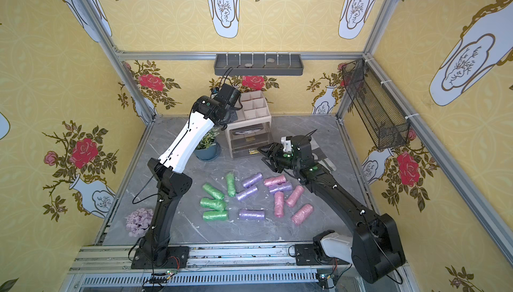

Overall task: Sort the rolls of trash bags by color and place them into the drawer
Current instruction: Pick up the roll of trash bags from the center of the board.

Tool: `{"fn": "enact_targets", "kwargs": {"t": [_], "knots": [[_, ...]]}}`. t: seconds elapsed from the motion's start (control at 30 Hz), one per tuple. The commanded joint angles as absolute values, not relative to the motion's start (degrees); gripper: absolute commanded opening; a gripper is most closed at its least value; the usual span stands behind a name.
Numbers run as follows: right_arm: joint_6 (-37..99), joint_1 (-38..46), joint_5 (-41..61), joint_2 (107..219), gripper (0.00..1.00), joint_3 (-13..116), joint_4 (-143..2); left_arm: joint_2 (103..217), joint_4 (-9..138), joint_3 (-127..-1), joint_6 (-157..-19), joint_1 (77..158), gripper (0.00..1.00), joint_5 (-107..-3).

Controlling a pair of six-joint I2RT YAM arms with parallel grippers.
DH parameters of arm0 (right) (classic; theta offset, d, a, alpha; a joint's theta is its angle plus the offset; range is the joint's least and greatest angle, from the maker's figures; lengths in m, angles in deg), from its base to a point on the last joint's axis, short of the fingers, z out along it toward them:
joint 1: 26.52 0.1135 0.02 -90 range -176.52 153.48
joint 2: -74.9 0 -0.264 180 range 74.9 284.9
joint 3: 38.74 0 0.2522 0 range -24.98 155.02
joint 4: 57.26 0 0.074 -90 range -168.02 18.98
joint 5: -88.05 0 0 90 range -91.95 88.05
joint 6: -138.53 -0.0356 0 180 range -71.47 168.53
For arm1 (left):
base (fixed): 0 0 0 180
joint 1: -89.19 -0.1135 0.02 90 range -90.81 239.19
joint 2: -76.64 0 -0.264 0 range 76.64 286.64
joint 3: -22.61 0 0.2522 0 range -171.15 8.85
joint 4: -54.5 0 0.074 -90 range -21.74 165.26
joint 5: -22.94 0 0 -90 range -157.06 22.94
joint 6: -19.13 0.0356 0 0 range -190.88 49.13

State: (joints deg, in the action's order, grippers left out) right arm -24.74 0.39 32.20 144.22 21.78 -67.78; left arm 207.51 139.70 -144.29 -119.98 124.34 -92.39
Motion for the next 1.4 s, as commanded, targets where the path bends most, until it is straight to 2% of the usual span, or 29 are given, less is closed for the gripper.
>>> {"fn": "enact_targets", "kwargs": {"t": [0.0,0.3,0.43,0.7,0.93,1.1,1.37], "knots": [[-22.69,-0.46,32.33,142.82,0.62,21.88,-70.01,207.16,136.45,-143.74,-120.01,124.34,0.31,-93.02],[-20.03,-4.07,33.03,138.45,0.66,23.25,-76.99,203.26,133.89,-139.06,-118.83,124.65,0.53,-93.64],[-18.0,-7.2,33.12,135.53,0.68,25.02,-85.11,195.55,129.55,-129.74,-116.95,125.56,0.62,-95.56],[-13.82,-13.35,25.11,133.5,0.69,31.7,-109.24,172.41,114.69,-101.45,-111.53,125.84,0.62,-96.68],[-16.74,-13.78,15.29,133.35,0.7,32.39,-121.72,156.56,113.0,-82.83,-110.45,121.26,0.58,-95.01],[-20.4,-13.96,11.94,133.38,0.74,30.45,-128.55,150.3,114.94,-72.94,-110.07,116.03,0.57,-91.02],[-27.22,-13.93,10.56,127.93,0.75,22.5,-132.28,146.84,116.09,-63.6,-108.76,113.71,0.56,-88.74]]}}
